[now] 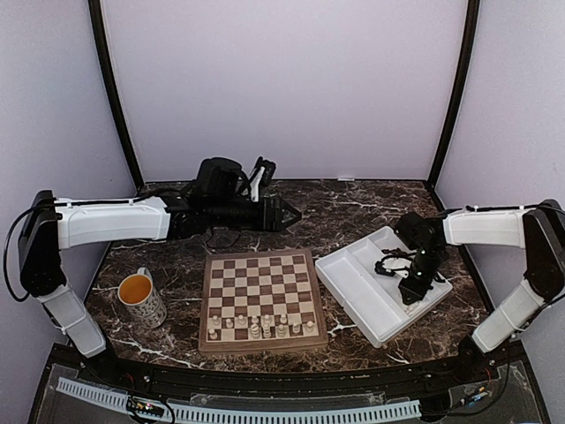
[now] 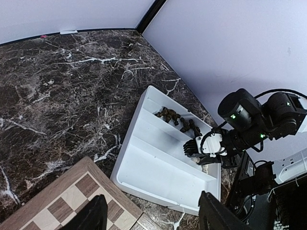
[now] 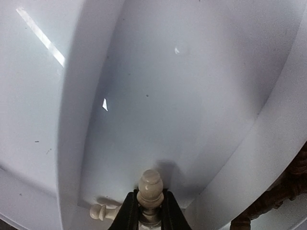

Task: Set up the chess pieces on the board
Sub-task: Pick up the chess pile from the storage box.

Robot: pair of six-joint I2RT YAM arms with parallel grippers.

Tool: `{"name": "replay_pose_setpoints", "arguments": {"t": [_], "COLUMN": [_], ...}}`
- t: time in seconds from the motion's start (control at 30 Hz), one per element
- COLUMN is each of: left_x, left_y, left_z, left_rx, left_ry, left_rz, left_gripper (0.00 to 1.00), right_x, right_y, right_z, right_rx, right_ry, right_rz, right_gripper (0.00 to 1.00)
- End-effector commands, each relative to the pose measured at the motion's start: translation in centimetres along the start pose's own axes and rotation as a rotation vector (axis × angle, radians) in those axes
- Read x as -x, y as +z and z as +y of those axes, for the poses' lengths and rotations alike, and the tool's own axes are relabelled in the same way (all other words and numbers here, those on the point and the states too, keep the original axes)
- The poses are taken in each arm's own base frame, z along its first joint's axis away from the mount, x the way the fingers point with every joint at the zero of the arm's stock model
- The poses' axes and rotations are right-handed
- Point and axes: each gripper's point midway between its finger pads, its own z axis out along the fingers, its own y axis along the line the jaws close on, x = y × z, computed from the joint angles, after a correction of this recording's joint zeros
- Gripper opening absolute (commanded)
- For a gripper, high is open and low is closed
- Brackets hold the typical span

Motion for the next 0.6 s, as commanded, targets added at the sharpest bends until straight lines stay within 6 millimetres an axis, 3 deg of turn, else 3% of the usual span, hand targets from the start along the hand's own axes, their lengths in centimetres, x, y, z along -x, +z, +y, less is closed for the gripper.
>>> {"name": "replay_pose_setpoints", "arguments": {"t": [0.0, 0.1, 0.4, 0.43, 0.57], "left_x": [1.1, -0.5, -4.1, -3.8, -5.1], "left_y": [1.3, 3.7, 10.9, 11.2, 13.3], "left_z": [-3.2, -4.4, -7.1, -8.2, -9.6], "left_rx": [-0.107, -0.134, -0.245, -0.272, -0.318], "left_ry": [0.038, 0.047, -0.03, -0.028, -0.05], "left_rz": [-0.016, 0.03, 0.108, 0.107, 0.146], "left_gripper": [0.67, 0.66, 0.63, 0.63, 0.63], "right_x": [3.3, 4.7, 7.2, 7.4, 8.6], "right_y": [-4.2, -6.2, -9.6, -10.4, -12.4], "right_z": [0.5, 0.8, 1.6, 1.9, 2.5], "right_rx": [0.018, 0.01, 0.022, 0.029, 0.046], "right_ry": [-0.052, -0.091, -0.17, -0.183, -0.22], "right_rz": [-0.218, -0.329, -0.523, -0.551, -0.638], "right_gripper": [0.11, 0.1, 0.09, 0.09, 0.11]}}
